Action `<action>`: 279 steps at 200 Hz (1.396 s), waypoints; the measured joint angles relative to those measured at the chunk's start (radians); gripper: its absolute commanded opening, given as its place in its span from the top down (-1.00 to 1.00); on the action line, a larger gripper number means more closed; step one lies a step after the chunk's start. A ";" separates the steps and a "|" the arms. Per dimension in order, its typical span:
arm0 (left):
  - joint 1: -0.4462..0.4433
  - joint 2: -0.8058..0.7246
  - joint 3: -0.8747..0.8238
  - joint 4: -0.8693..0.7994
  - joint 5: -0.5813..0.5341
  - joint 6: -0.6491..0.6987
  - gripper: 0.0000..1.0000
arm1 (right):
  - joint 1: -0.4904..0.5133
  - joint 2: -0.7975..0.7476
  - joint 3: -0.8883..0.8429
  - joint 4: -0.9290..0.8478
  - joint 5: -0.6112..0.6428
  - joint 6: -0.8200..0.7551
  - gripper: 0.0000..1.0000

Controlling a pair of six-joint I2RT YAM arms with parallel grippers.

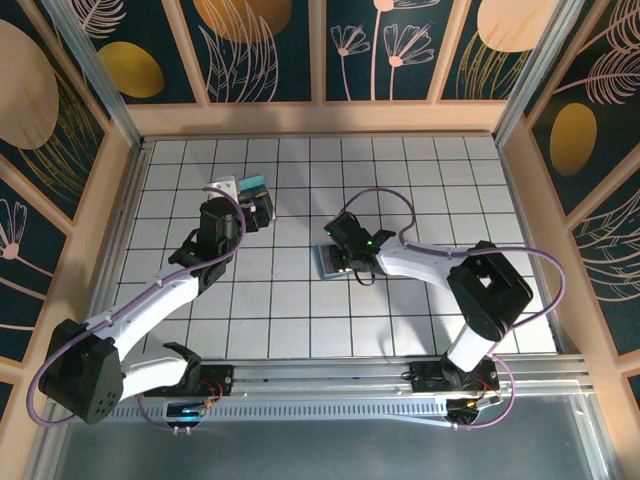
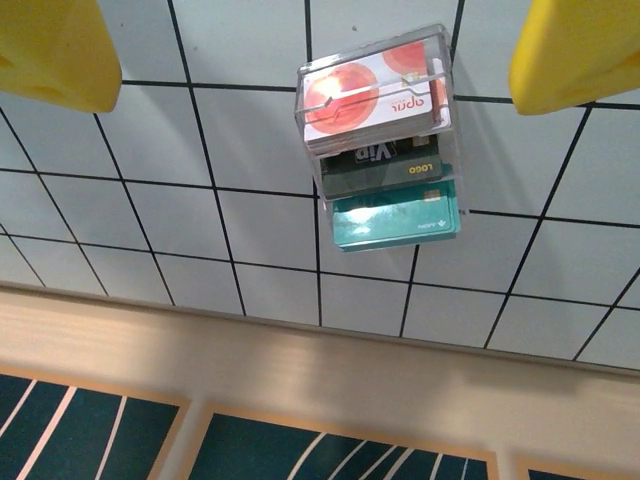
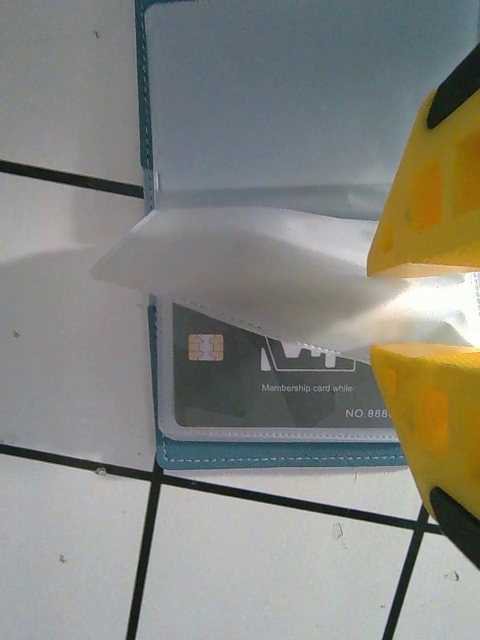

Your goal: Take the credit cards out of the card holder

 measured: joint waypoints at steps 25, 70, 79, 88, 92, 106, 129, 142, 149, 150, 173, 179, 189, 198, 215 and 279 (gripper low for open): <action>-0.001 0.006 0.002 -0.002 0.016 0.012 -0.98 | -0.026 -0.013 -0.022 0.016 -0.012 0.007 0.55; -0.056 0.061 0.011 -0.003 0.023 0.050 -0.98 | -0.085 -0.040 -0.068 0.054 -0.071 0.024 0.58; -0.080 0.080 0.015 -0.004 0.021 0.059 -0.98 | -0.095 -0.052 -0.077 0.061 -0.082 0.030 0.58; -0.110 0.106 0.018 -0.003 0.016 0.067 -0.98 | -0.104 -0.061 -0.085 0.066 -0.088 0.034 0.58; -0.122 0.116 0.019 -0.003 0.010 0.072 -0.97 | -0.107 -0.065 -0.089 0.068 -0.091 0.034 0.58; -0.170 0.164 0.027 -0.003 -0.007 0.089 -0.97 | -0.116 -0.074 -0.098 0.070 -0.100 0.038 0.58; -0.245 0.257 0.045 -0.003 -0.037 0.111 -0.98 | -0.124 -0.084 -0.114 0.079 -0.106 0.042 0.58; -0.282 0.309 0.059 -0.002 -0.054 0.123 -0.98 | -0.130 -0.087 -0.122 0.086 -0.108 0.045 0.58; -0.299 0.337 0.069 -0.002 -0.060 0.129 -0.98 | -0.133 -0.089 -0.126 0.089 -0.108 0.046 0.58; -0.304 0.343 0.071 -0.002 -0.062 0.130 -0.97 | -0.134 -0.089 -0.126 0.089 -0.108 0.046 0.58; -0.356 0.435 0.112 0.000 -0.084 0.151 -0.98 | -0.145 -0.098 -0.137 0.096 -0.113 0.056 0.59; -0.367 0.455 0.122 0.001 -0.088 0.157 -0.98 | -0.148 -0.102 -0.142 0.098 -0.116 0.057 0.58; -0.383 0.490 0.138 0.002 -0.097 0.166 -0.98 | -0.152 -0.111 -0.149 0.101 -0.124 0.060 0.59; -0.396 0.515 0.150 0.002 -0.103 0.175 -0.98 | -0.157 -0.119 -0.156 0.103 -0.127 0.061 0.58; -0.411 0.551 0.169 0.011 -0.105 0.190 -0.97 | -0.166 -0.136 -0.170 0.110 -0.134 0.064 0.58; -0.421 0.623 0.218 0.035 -0.099 0.227 -0.98 | -0.222 -0.191 -0.211 0.113 -0.136 0.086 0.41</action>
